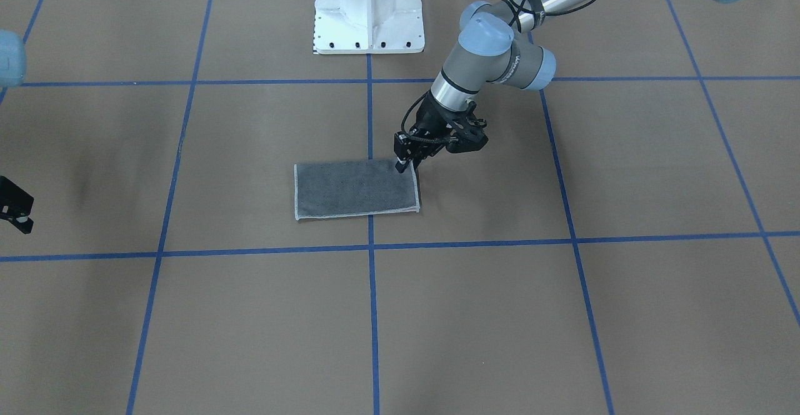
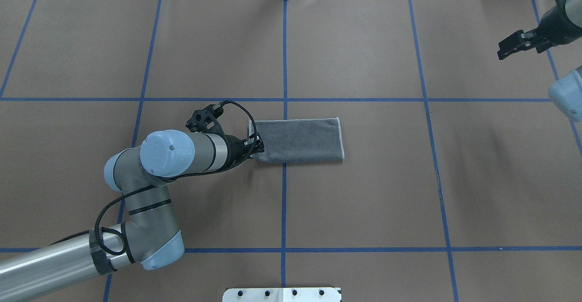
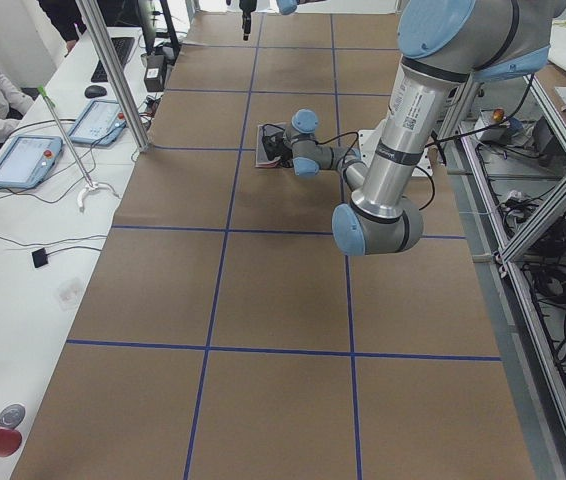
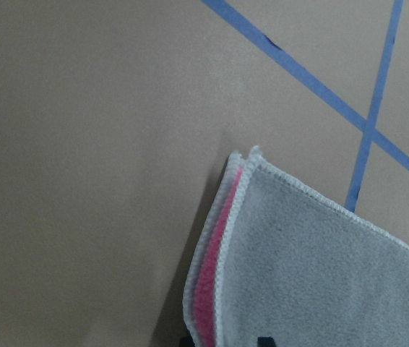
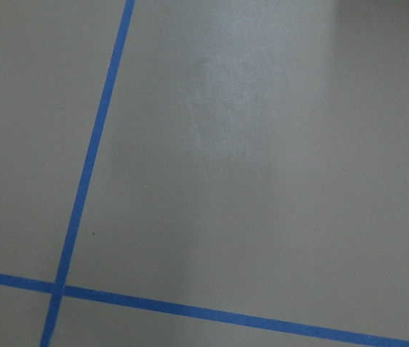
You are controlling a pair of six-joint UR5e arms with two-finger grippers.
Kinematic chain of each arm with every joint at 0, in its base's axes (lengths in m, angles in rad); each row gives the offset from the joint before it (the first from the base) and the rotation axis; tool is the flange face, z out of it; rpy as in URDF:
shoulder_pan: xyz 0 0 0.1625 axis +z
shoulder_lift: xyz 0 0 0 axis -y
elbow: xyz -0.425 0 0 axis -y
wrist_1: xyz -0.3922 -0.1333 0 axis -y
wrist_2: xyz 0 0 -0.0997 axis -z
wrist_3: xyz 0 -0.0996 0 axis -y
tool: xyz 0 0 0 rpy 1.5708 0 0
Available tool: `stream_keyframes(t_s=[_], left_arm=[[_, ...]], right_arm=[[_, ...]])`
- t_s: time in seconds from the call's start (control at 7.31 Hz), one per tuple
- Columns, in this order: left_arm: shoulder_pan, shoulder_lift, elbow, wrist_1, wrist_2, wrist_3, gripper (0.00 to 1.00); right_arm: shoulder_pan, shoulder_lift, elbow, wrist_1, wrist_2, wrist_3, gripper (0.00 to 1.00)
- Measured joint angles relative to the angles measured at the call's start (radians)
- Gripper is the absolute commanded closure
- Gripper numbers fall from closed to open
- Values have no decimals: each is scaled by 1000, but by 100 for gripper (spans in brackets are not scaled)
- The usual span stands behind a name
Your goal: Fold towel twice with both arms
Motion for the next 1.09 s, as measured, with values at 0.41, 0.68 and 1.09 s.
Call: stream_keyframes(t_s=[0.41, 0.68, 1.09], left_arm=[[-1, 18, -19, 0, -7, 2, 62], [0, 26, -30, 0, -9, 2, 62], [3, 28, -30, 0, -8, 2, 63]], right_arm=[[0, 0, 1, 0, -1, 0, 0], [0, 0, 2, 0, -2, 0, 0], [0, -1, 3, 0, -2, 0, 0]])
